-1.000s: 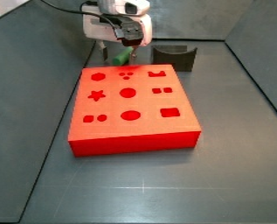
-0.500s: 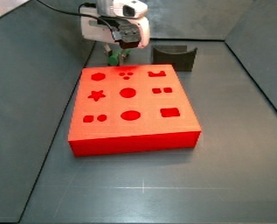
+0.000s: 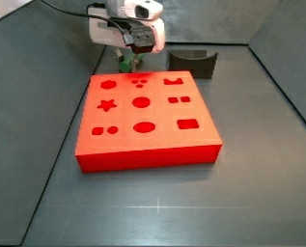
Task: Pick up the round object. Move up. Place the round object on the fixture. Regrasp the round object. Move to above the board. Insert the round object.
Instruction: Pick up the round object, then move up.
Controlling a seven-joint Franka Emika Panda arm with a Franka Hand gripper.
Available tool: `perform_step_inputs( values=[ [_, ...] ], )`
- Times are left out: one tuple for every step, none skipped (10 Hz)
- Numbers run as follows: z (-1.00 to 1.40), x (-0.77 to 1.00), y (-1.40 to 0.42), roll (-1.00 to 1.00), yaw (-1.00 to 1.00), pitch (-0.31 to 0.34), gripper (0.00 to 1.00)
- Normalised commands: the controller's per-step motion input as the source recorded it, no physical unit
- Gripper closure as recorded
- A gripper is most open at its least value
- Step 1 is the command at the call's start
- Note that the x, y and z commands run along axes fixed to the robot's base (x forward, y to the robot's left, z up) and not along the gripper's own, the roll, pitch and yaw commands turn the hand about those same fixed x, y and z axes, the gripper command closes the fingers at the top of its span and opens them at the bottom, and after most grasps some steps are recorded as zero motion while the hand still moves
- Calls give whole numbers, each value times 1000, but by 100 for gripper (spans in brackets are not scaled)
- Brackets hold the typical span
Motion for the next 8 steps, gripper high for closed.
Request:
perform_step_inputs(
  values=[
    [0, 0, 0, 0, 0, 0, 100],
    [0, 0, 0, 0, 0, 0, 100],
    [0, 0, 0, 0, 0, 0, 100],
    [0, 0, 0, 0, 0, 0, 100],
    [0, 0, 0, 0, 0, 0, 100],
    [0, 0, 0, 0, 0, 0, 100],
    [833, 0, 0, 0, 0, 0, 100],
    [807, -34, -8, -5, 25, 17, 100]
  ],
)
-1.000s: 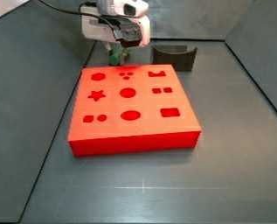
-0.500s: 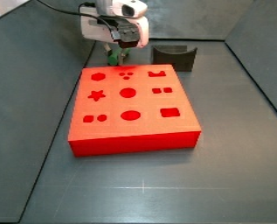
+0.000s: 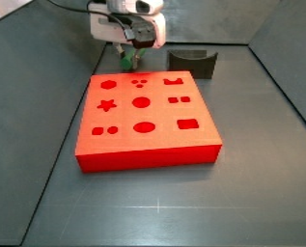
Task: Pick up the round object. Move up. Place the round object on the fixture. Regrasp the round object. Move to above the board. Insert the round object.
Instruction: Move up, then place the round object on the fixture.
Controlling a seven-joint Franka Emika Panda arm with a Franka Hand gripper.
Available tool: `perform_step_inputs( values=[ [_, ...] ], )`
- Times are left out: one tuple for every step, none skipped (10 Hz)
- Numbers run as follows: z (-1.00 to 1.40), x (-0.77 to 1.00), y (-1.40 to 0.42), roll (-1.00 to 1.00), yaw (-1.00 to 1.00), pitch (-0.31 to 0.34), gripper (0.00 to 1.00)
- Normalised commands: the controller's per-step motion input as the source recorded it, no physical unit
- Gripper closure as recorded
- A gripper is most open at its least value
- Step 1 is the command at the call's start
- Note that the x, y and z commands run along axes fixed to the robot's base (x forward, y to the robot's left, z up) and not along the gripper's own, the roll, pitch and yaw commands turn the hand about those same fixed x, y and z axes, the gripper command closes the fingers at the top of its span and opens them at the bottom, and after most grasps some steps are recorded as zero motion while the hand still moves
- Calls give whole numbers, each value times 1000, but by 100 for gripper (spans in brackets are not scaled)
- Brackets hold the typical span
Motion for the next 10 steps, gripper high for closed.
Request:
perform_step_inputs(
  values=[
    [724, -47, -14, -18, 31, 24, 100],
    [568, -36, -15, -42, 31, 27, 100],
    [480, -28, -13, -53, 31, 26, 100],
    [298, -24, -12, -79, 28, 26, 100],
    [1000, 0, 0, 0, 0, 0, 100],
    [1000, 8, 4, -20, -3, -11, 100],
    [1000, -5, -3, -36, 1, 7, 100],
    [1000, -10, -5, -52, 10, 7, 100],
    [1000, -15, -9, -78, 22, 4, 100],
    [1000, -20, -12, -92, 26, 5, 100]
  ],
)
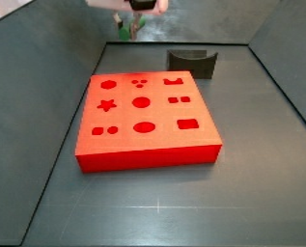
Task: Pick up the round object. Move up. Place the round object on the fixture. Regrasp the round object. Move to above the board. Insert the round object.
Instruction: Place the round object on the fixture.
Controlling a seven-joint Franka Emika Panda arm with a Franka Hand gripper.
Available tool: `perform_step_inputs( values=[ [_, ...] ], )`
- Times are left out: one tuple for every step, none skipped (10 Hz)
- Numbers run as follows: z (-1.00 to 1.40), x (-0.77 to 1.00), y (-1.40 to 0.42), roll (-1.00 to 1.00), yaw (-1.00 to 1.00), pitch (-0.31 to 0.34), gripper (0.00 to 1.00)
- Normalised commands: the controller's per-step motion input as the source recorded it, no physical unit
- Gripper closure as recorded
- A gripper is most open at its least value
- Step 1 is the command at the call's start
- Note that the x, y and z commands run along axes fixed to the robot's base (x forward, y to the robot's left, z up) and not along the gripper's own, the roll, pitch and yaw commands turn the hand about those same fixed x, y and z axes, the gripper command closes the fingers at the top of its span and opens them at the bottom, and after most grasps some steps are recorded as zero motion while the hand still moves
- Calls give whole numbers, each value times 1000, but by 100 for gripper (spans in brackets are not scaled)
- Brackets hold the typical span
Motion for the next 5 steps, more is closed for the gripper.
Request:
perform_step_inputs(
  values=[
    [1000, -24, -14, -111, 21, 3, 100],
    [1000, -27, -15, -121, 9, 3, 100],
    [950, -30, -12, -135, -6, 7, 100],
    [859, -26, -9, -143, -10, 7, 100],
    [673, -20, -8, -155, -19, 14, 100]
  ],
)
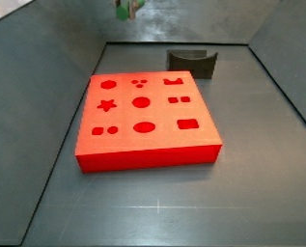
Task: Pick up the round object. Move up. Place the round object on the fixture. Regrasp the round object. Move to above the board. Insert the round object.
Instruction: Place the round object on the fixture.
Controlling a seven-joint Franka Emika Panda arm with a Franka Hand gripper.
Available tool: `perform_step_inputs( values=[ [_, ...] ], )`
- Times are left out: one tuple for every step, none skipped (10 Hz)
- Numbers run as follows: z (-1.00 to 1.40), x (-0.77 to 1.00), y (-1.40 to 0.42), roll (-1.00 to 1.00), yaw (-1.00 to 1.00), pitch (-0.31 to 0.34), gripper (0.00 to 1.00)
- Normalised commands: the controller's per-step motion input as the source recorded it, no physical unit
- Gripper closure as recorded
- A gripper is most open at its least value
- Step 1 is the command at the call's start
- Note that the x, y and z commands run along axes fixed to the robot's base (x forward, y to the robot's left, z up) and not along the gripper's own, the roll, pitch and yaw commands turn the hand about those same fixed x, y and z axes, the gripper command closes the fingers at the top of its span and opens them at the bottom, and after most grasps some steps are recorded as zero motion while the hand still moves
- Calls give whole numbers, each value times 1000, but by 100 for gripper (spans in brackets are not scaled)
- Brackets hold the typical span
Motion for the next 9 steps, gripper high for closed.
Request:
perform_step_inputs(
  values=[
    [534, -13, -7, -164, -22, 18, 100],
    [348, -6, -4, -171, -27, 25, 100],
    [256, -1, -2, -171, -30, 29, 100],
    [-210, 1000, 145, 109, 1000, -29, 100],
    [-241, 1000, 146, 123, 1000, -24, 100],
    [-215, 1000, 127, 164, 1000, -16, 100],
    [-195, 1000, 119, 191, 1000, -5, 100],
    [-177, 1000, 105, 215, 820, 13, 100],
    [-173, 1000, 98, 191, 594, 11, 100]
  ],
)
